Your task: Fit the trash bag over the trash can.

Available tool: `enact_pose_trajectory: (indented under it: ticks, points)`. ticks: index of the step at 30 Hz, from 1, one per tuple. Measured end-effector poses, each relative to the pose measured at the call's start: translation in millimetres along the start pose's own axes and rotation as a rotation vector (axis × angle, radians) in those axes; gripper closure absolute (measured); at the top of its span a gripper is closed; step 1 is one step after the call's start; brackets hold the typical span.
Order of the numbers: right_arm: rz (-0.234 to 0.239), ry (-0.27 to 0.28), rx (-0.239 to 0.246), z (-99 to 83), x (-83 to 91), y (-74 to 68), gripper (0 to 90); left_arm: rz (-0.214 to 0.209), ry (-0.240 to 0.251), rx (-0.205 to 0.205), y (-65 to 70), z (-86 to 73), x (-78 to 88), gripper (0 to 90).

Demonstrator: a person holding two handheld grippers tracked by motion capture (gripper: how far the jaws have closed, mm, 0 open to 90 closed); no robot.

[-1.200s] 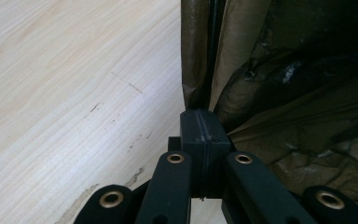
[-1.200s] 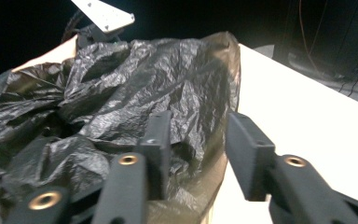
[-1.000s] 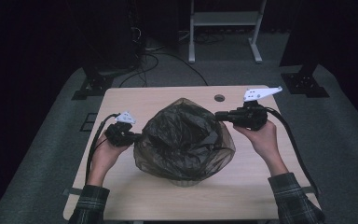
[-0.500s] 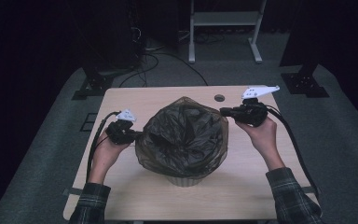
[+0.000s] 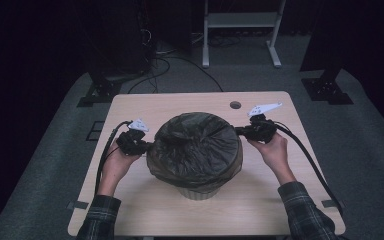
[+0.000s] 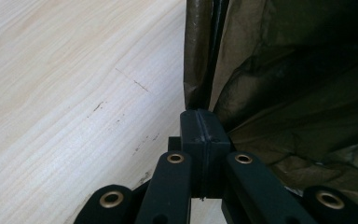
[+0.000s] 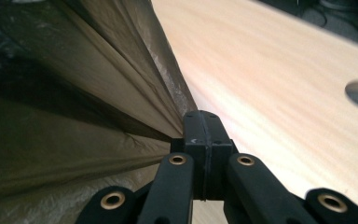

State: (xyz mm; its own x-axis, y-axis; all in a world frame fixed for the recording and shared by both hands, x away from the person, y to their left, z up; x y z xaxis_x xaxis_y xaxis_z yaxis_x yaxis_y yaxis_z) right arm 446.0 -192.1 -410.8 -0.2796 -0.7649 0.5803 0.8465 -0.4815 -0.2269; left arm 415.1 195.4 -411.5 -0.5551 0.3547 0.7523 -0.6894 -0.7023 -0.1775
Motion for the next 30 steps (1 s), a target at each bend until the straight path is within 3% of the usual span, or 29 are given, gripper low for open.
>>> enact_pose_trajectory:
  ticks: [9, 14, 17, 20, 27, 30]
  points:
    - [-0.008, -0.061, -0.045, -25.7, -16.6, 11.9, 90.0, 0.0, 0.003, 0.001, 0.3, -1.0, 0.6, 90.0]
    - [0.003, -0.032, -0.043, -26.2, -12.3, 10.5, 88.2, -0.002, 0.002, -0.003, 0.9, -0.8, 1.3, 90.0]
    - [0.008, 0.03, -0.029, -20.6, 0.9, 2.7, 73.5, -0.005, 0.008, -0.003, 1.6, -0.8, 2.5, 90.0]
    - [0.04, 0.081, -0.005, -16.5, 15.6, -10.2, 64.7, -0.009, 0.015, -0.003, 2.4, -0.4, 4.8, 90.0]
    - [0.129, 0.131, 0.086, -16.2, 40.6, -46.5, 47.9, -0.005, 0.044, -0.001, 3.7, -0.4, 12.4, 89.9]
    - [0.157, 0.13, 0.118, -18.6, 46.7, -59.5, 43.5, -0.001, 0.097, 0.016, 3.1, -2.2, 22.1, 75.3]
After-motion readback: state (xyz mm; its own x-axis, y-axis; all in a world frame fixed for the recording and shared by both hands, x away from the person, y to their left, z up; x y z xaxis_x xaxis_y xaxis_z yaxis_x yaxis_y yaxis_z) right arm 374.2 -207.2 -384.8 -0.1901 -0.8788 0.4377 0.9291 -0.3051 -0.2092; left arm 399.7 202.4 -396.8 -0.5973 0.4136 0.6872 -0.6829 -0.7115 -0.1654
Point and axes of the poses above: each handheld gripper's, and its own axes: x roughly backward along the jaws, z roughly out of its top, y roughly to its right, the point moved 3 cm from there along -x, roughly forward along the jaws, and after that the axes turned 13 degrees about z, right-handed, at the moved point
